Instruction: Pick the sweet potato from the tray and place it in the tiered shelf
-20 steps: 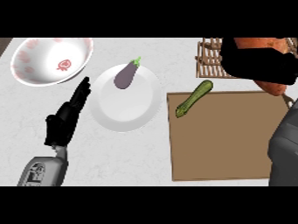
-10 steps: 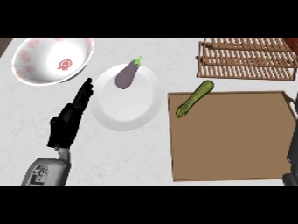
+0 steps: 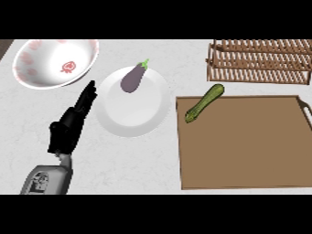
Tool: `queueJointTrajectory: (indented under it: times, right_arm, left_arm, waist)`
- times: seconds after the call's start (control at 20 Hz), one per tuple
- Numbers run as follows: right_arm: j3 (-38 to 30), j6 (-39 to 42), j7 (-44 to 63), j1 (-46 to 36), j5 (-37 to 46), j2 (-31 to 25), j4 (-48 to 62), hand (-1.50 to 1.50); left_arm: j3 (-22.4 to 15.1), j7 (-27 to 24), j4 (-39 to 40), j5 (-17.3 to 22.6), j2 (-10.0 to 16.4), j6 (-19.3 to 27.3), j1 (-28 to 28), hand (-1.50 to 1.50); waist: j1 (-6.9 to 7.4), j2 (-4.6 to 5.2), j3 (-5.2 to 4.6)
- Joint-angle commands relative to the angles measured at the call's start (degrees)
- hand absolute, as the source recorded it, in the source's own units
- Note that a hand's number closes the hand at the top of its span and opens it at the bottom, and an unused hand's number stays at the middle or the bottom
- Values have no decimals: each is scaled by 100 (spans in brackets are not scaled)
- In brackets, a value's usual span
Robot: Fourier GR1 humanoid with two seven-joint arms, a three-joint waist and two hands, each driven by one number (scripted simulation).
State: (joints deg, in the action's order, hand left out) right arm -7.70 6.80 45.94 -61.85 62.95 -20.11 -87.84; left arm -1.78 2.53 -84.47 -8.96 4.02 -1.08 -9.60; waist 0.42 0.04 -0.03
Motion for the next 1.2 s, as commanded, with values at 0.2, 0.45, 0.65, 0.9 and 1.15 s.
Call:
queueJointTrajectory:
  times: [0.2,0.45,0.65,0.9,1.15]
  right_arm:
    - [95,-746,-880,78,411,-462,1127,150]
    - [119,-1966,-1348,-106,486,-24,2130,150]
    - [-682,-2721,-1617,-15,-383,86,2008,150]
    - [-1122,-3275,-2714,23,-1079,-140,2918,150]
    - [-1179,-3434,-3179,-94,-1362,-271,3448,150]
  left_arm:
    - [-77,-134,-134,-75,-28,12,296,0]
    - [23,-11,31,103,-16,-159,-33,0]
    - [145,-129,241,100,6,-90,-210,0]
    - [-61,22,-41,-22,-53,-87,6,0]
    - [73,-92,126,-19,-11,-47,-68,0]
  waist:
    - [28,9,1]
    - [57,19,1]
    - [69,51,14]
    - [85,29,7]
    - [34,13,4]
